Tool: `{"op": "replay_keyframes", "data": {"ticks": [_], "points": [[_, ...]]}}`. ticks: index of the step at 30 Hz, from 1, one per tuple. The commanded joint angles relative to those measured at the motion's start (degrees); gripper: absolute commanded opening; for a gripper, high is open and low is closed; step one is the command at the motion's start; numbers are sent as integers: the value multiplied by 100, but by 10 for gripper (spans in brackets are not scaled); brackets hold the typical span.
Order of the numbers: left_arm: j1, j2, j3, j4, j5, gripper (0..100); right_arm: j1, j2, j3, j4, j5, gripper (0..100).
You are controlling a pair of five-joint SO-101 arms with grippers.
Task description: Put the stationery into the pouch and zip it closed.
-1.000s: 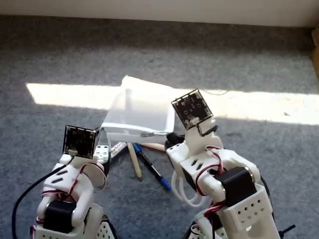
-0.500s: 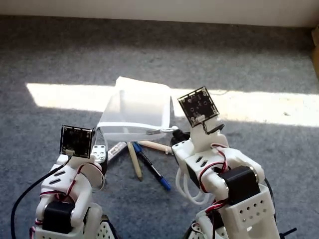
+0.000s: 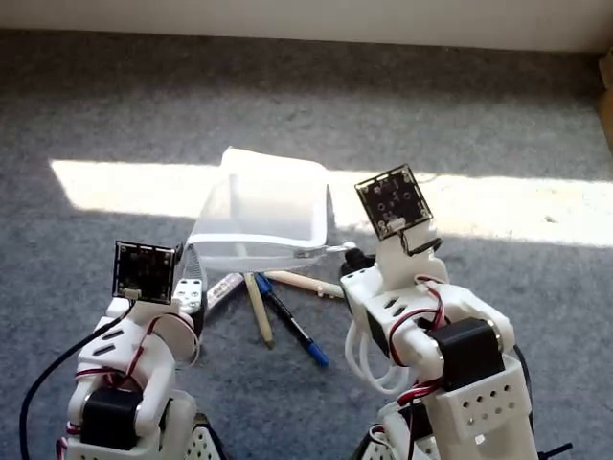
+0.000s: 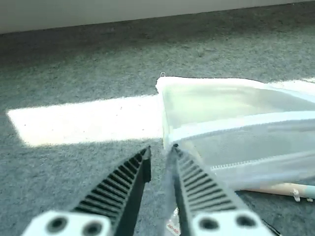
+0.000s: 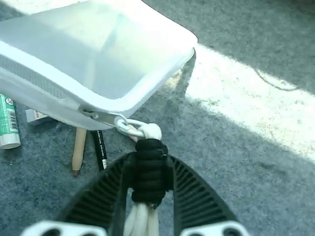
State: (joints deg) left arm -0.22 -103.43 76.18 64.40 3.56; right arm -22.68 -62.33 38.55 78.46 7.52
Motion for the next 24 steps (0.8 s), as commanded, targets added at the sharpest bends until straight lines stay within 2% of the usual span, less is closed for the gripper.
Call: {"op": "replay_keyframes", "data": {"ticks": [1,7,15,19,24], "points": [[-75,22,-242,70,53,185,-154,-145,-312,13,18,4],[-75,22,-84,62,44,183,-171,-145,-312,13,18,4],[-75,31,488,-554,9,183,-171,-154,-514,22,-123,4],[-75,31,549,-571,-132,178,-180,-154,-743,215,-141,4],[-75,31,488,-563,-141,41,-180,-154,-734,207,-141,4]]}}
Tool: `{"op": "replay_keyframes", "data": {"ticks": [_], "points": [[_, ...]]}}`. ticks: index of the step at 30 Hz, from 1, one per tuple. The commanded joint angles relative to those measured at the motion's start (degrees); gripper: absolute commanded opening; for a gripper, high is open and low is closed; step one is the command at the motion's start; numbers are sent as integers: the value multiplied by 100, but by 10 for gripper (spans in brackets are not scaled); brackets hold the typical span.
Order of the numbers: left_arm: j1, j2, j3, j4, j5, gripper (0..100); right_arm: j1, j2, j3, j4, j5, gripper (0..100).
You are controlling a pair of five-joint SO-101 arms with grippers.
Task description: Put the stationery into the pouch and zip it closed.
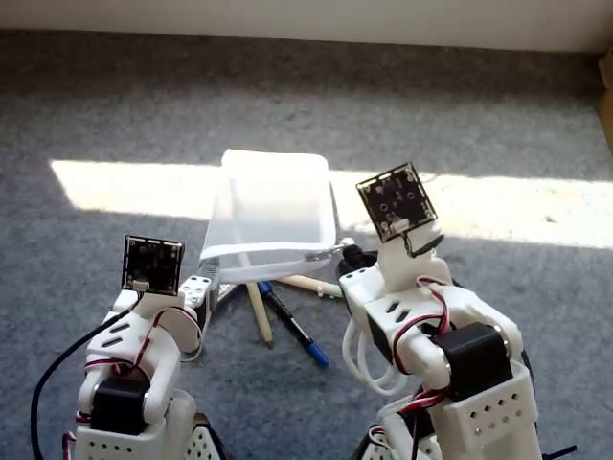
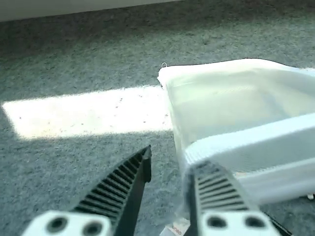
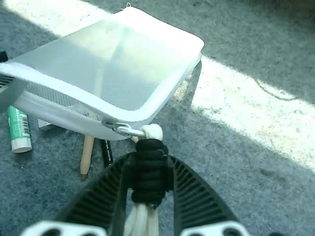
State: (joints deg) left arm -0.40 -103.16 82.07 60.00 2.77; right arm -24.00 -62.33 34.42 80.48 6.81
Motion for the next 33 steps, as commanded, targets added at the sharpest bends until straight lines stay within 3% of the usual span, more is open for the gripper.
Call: {"op": "replay_keyframes", "data": {"ticks": [1,6,13,18,27,33], "points": [[-57,-13,-101,-132,-62,18,-48,-154,-321,4,-70,4],[-84,4,-470,-44,-26,7,-40,-154,-321,4,-70,6],[-84,13,-945,360,-53,7,-4,-154,-321,4,-79,166],[-92,84,-1147,387,-62,7,4,-136,-330,-13,-299,173],[-382,2325,-2747,615,-35,7,277,-110,-321,-110,-308,173],[-611,2862,-3644,967,-18,7,356,-101,198,-699,-316,173]]}}
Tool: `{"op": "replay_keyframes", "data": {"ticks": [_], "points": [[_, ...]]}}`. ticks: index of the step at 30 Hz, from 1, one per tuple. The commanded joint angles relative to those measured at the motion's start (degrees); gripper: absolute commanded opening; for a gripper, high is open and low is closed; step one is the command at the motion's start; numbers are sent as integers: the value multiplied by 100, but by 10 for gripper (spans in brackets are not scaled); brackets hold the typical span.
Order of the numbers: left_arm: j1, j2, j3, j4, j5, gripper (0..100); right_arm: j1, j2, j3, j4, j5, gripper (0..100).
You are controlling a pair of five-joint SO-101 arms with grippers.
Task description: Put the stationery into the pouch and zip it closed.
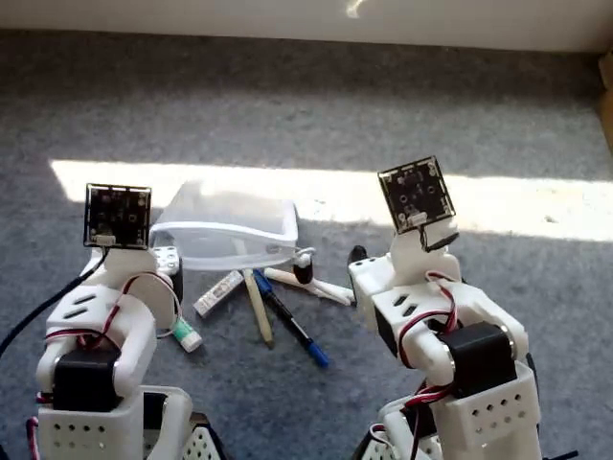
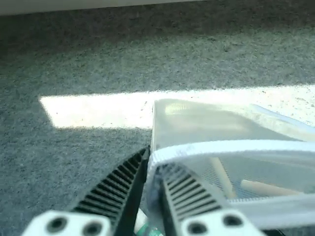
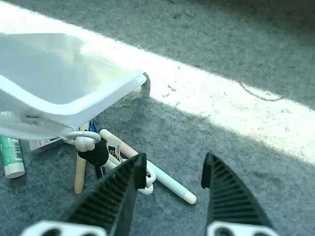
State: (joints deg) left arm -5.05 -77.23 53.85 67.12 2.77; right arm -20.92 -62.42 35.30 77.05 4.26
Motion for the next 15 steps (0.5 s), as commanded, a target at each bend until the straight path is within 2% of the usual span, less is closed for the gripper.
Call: {"op": "replay_keyframes", "data": {"ticks": [1,8,15], "points": [[-145,330,-963,352,-18,7,48,-92,233,-479,-62,173],[-347,910,-1710,607,185,7,110,-92,769,-1051,-62,170],[-629,1675,-2387,1020,185,7,110,-84,831,-1077,-53,170]]}}
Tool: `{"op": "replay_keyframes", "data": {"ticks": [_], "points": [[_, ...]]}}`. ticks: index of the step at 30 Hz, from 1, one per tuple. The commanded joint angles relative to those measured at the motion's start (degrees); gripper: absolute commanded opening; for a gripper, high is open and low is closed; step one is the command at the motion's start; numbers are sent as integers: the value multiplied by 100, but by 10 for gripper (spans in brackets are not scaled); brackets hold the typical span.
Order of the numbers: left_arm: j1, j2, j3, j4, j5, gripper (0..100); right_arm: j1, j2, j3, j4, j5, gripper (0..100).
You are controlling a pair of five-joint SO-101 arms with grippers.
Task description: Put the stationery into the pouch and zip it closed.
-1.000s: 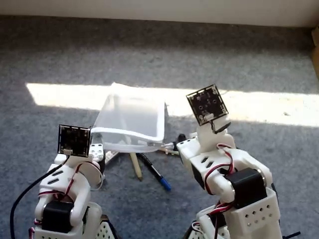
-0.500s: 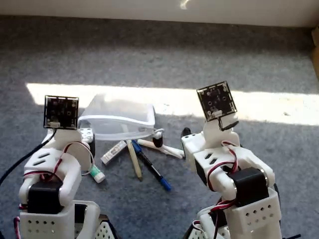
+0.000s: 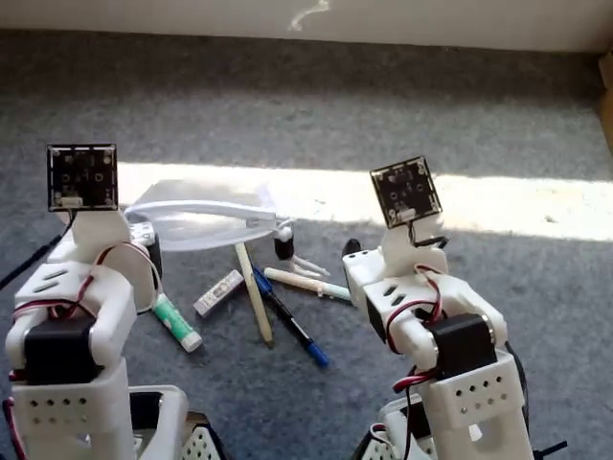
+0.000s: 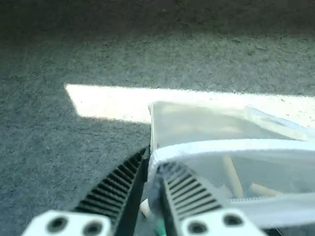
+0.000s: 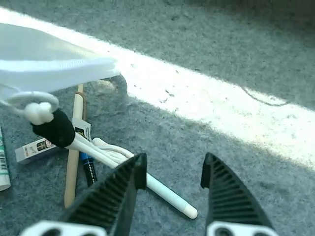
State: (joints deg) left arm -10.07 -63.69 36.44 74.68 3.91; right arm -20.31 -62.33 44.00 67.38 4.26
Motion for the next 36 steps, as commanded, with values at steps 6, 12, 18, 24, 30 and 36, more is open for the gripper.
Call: {"op": "replay_keyframes", "data": {"ticks": [6,12,18,24,30,36], "points": [[-479,400,-1059,668,70,7,13,-84,127,-119,26,170],[-752,418,-936,677,70,7,-4,-84,418,-119,431,170],[-778,435,-884,668,62,7,-479,154,444,-84,431,170],[-1253,435,-892,686,62,7,-611,1560,92,-84,431,170],[-1622,435,-884,703,62,7,-1218,2387,-365,-101,466,170],[-1947,435,-804,703,44,7,-1429,3213,-892,-110,1055,170]]}}
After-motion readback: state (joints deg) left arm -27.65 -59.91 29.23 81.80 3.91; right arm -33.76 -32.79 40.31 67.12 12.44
